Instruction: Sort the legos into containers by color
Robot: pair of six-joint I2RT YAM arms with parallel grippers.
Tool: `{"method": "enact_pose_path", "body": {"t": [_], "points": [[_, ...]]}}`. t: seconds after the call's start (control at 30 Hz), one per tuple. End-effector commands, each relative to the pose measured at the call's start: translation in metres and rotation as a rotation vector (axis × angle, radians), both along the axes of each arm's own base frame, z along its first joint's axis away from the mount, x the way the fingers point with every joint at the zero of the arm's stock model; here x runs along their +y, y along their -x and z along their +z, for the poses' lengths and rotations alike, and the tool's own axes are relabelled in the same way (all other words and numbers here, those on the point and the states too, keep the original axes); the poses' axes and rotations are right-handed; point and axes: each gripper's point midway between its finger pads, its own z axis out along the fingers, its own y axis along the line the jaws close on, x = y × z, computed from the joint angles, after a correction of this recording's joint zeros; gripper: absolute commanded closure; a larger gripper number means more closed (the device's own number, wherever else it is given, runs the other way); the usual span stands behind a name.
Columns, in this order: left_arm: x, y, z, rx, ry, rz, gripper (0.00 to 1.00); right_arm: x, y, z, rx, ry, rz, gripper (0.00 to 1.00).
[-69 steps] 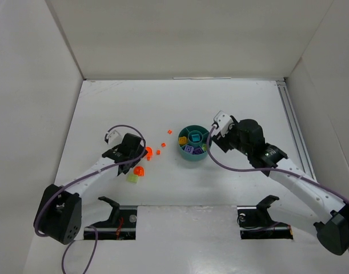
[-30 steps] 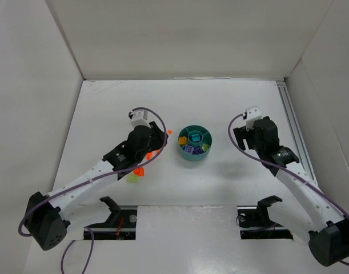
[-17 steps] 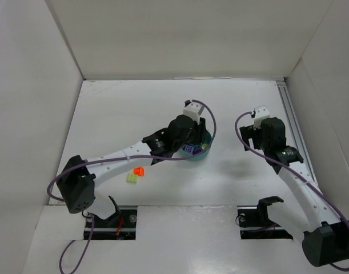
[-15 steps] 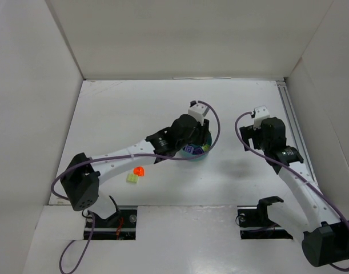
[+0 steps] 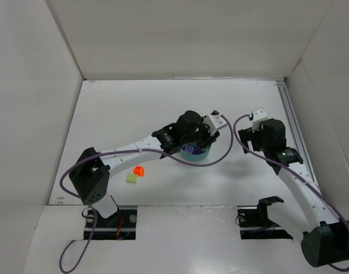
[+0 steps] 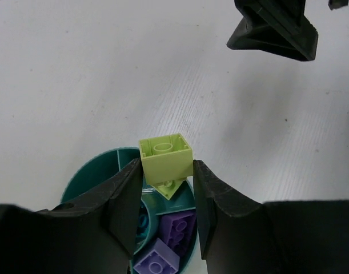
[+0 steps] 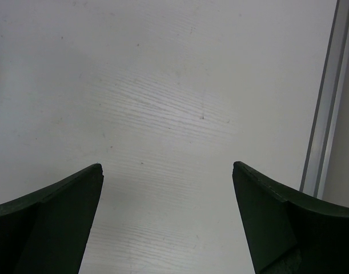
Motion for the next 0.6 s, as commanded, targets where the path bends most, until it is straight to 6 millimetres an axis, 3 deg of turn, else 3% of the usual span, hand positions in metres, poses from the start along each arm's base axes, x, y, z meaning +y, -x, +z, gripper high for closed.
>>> {"method": "enact_pose_path", "body": {"t": [0.0,0.03,0.07,0.2,0.57], "points": [[-0.003,-0.001,0.014,-0.107,0.010,-0.198,0.69,0.004,-0.007,0.013,-0.062,-0.020,0.025,0.01],[0.001,0.000,-0.004,-0.074,-0.035,-0.225,0.69,0.004,-0.007,0.013,-0.062,-0.020,0.025,0.01],[0.000,-0.003,-0.001,-0.081,-0.041,-0.243,0.69,0.006,-0.007,0.010,-0.052,-0.024,0.033,0.01],[0.004,-0.004,-0.018,-0.065,-0.125,-0.305,0.69,0.005,-0.007,0.010,-0.052,-0.016,0.038,0.01],[0.010,0.001,-0.029,-0.057,-0.162,-0.361,0.67,0.007,-0.007,0.008,-0.052,-0.013,0.051,0.01]]}}
